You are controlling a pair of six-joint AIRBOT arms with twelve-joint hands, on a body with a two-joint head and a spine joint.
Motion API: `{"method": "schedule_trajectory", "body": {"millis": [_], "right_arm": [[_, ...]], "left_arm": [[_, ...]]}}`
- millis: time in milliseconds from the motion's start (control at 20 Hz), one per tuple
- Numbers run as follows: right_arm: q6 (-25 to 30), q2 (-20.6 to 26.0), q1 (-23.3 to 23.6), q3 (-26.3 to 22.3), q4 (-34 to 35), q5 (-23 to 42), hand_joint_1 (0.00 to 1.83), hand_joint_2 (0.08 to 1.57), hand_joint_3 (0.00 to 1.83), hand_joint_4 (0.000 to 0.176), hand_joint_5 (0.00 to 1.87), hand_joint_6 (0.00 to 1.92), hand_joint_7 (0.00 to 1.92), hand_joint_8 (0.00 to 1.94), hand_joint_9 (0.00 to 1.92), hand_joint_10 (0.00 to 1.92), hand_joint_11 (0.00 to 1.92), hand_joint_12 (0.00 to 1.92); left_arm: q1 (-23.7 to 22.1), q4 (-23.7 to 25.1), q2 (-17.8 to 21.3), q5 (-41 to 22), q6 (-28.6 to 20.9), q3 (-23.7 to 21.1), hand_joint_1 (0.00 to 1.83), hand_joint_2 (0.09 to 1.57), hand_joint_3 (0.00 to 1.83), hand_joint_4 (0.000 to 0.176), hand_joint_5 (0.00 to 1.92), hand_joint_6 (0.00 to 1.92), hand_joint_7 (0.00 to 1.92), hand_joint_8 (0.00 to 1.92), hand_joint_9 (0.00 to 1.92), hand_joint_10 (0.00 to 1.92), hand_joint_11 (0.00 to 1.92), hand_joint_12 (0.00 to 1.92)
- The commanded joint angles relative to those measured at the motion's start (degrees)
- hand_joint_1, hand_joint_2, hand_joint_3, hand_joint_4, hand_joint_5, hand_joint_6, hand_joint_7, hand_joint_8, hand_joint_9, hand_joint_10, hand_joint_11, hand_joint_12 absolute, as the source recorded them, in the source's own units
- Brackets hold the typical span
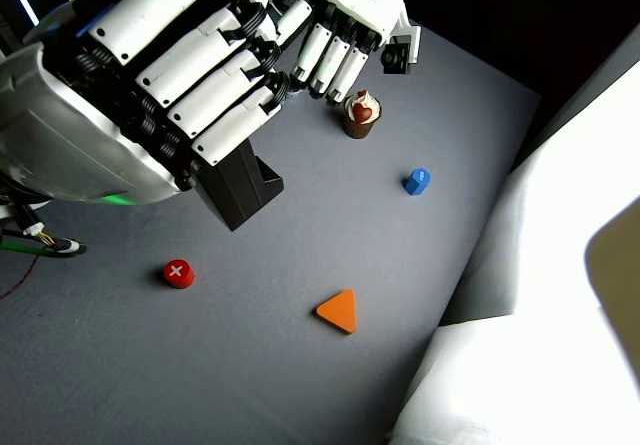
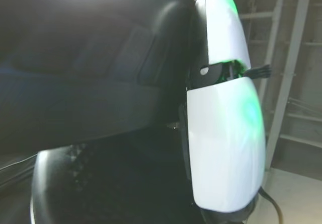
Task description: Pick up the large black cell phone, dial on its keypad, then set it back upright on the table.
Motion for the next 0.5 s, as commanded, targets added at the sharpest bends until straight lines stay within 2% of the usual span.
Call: {"method": "schedule_trajectory", "body": {"millis": [0, 100, 250, 400, 450], "right_arm": [[0.3, 0.2, 0.7, 0.3, -0.7, 7.0, 1.48, 1.15, 0.0, 0.0, 0.83, 1.1, 0.89, 1.01, 0.86, 1.21, 0.72, 1.71], [0.1, 0.1, 0.9, 0.2, -0.7, 7.0, 1.48, 1.14, 0.0, 0.0, 0.84, 1.09, 0.9, 1.0, 0.88, 1.19, 0.74, 1.69], [-0.1, -0.3, 0.9, 0.2, -0.7, 7.1, 1.48, 1.15, 0.0, 0.0, 0.83, 1.12, 0.87, 1.02, 0.84, 1.24, 0.72, 1.72], [-0.2, -0.6, 1.1, 0.2, -0.9, 7.2, 1.48, 1.15, 0.0, 0.0, 0.85, 1.08, 0.89, 1.01, 0.85, 1.22, 0.72, 1.71], [-0.3, -0.7, 1.2, 0.2, -1.0, 7.2, 1.48, 1.16, 0.0, 0.0, 0.81, 1.15, 0.86, 1.05, 0.83, 1.24, 0.71, 1.72]], "left_arm": [[-0.9, -5.3, 0.2, -3.0, 0.5, -0.9, 1.29, 1.3, 0.0, 0.12, 0.1, 0.0, 0.63, 1.63, 0.83, 1.92, 0.86, 1.92], [-0.4, -5.6, 0.2, -1.7, 1.1, -1.3, 1.29, 1.3, 0.01, 0.126, 0.1, 0.0, 0.62, 1.65, 0.87, 1.92, 0.93, 1.92], [0.5, -8.7, -0.4, -0.5, 3.7, 0.5, 1.29, 1.3, 0.0, 0.129, 0.1, 0.0, 0.62, 1.63, 0.8, 1.92, 0.82, 1.92], [0.2, -8.8, -2.2, -0.3, 4.4, 3.1, 1.3, 1.29, 0.0, 0.116, 0.1, 0.0, 0.64, 1.61, 0.81, 1.92, 0.82, 1.92], [0.2, -8.6, -2.7, 0.2, 5.1, 3.8, 1.29, 1.3, 0.0, 0.125, 0.1, 0.0, 0.63, 1.62, 0.8, 1.92, 0.82, 1.92]]}}
